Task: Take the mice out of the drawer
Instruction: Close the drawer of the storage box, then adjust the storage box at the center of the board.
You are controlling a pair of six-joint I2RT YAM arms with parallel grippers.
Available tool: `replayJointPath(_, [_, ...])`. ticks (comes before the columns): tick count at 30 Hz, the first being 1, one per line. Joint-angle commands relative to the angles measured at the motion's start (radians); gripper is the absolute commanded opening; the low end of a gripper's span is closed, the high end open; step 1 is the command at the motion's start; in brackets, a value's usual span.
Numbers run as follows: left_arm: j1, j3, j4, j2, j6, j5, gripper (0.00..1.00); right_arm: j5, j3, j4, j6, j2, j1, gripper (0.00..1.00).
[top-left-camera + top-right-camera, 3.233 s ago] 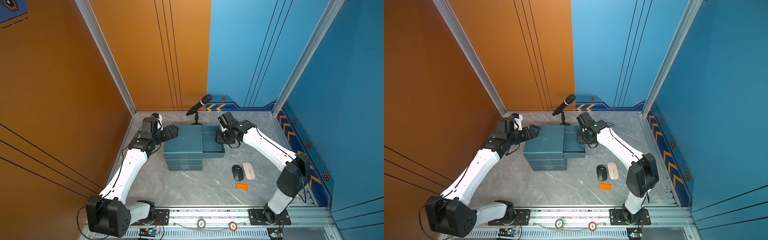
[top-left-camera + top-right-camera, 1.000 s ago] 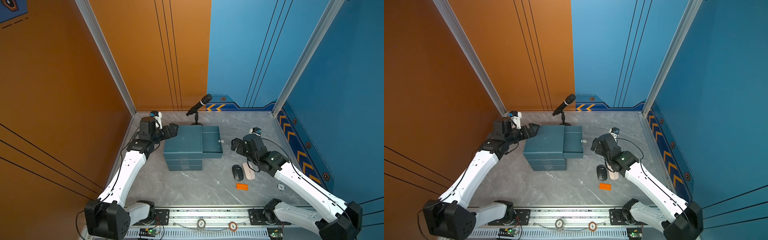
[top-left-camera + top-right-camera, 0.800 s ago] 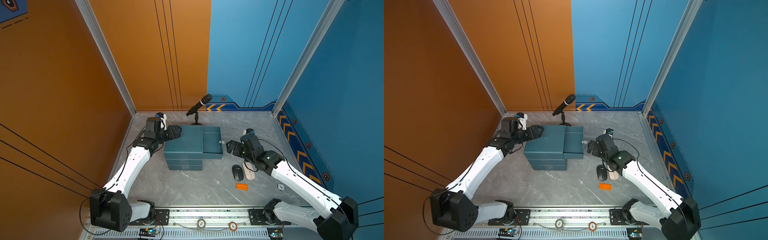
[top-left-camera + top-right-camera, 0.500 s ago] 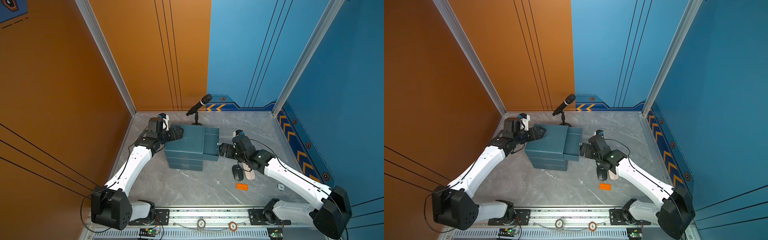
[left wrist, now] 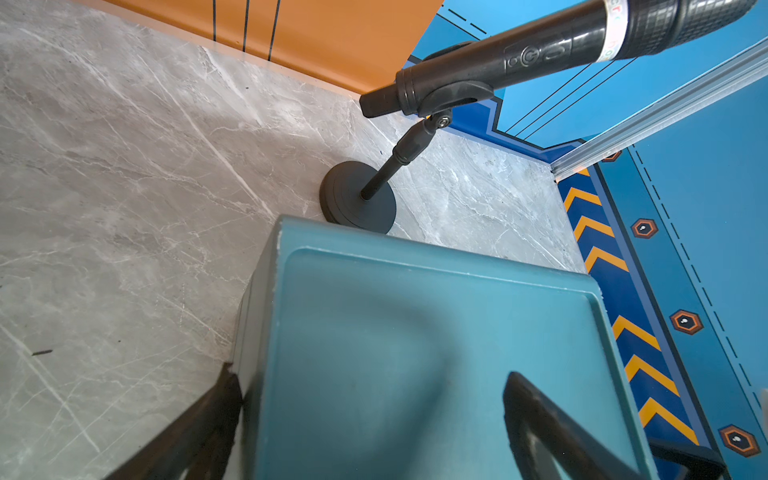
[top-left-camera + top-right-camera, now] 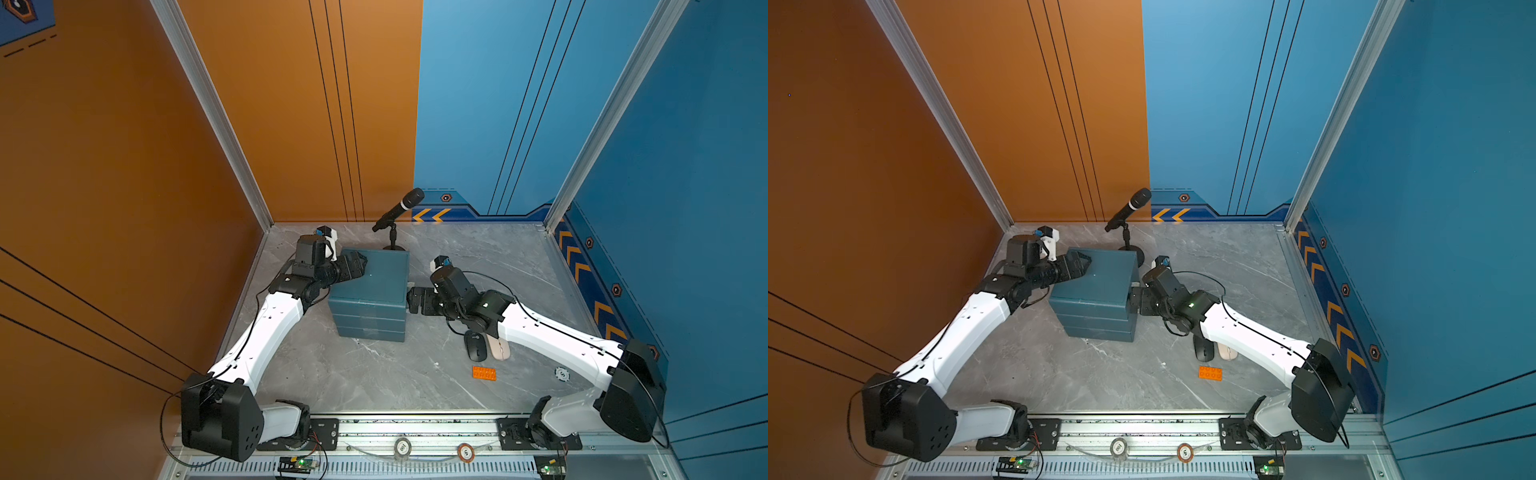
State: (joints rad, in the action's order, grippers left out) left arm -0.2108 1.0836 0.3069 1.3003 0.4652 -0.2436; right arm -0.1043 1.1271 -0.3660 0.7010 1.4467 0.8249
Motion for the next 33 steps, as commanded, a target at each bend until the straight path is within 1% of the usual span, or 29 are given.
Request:
replayJointPath(1, [-0.022,0.002,-0.002,0.006,0.023,-0.089,0.98,0.003,0.049,0.032,-0.021,0.04,0.025,1.0])
replayJointPath(7, [-0.022,0.005,0.004,-0.003,0.022,-0.088,0.98,0.022,0.089,0.041,-0.037,0.086,0.04,1.0])
replayJointPath(19, [-0.022,0.004,-0.002,-0.024,0.027,-0.094,0.98,0.085,0.112,0.126,-0.067,0.098,0.044,1.0])
replayJointPath(25, [-0.022,0.002,-0.006,-0.032,0.03,-0.09,0.98,0.091,0.119,0.147,-0.078,0.115,0.042,1.0])
replayJointPath(30, [-0.025,0.004,0.004,-0.048,0.034,-0.065,0.98,0.119,0.12,0.188,-0.081,0.125,0.013,1.0])
replayJointPath(33, [-0.032,0.009,0.024,-0.057,0.034,-0.03,0.98,0.146,0.13,0.207,-0.078,0.139,-0.014,1.0])
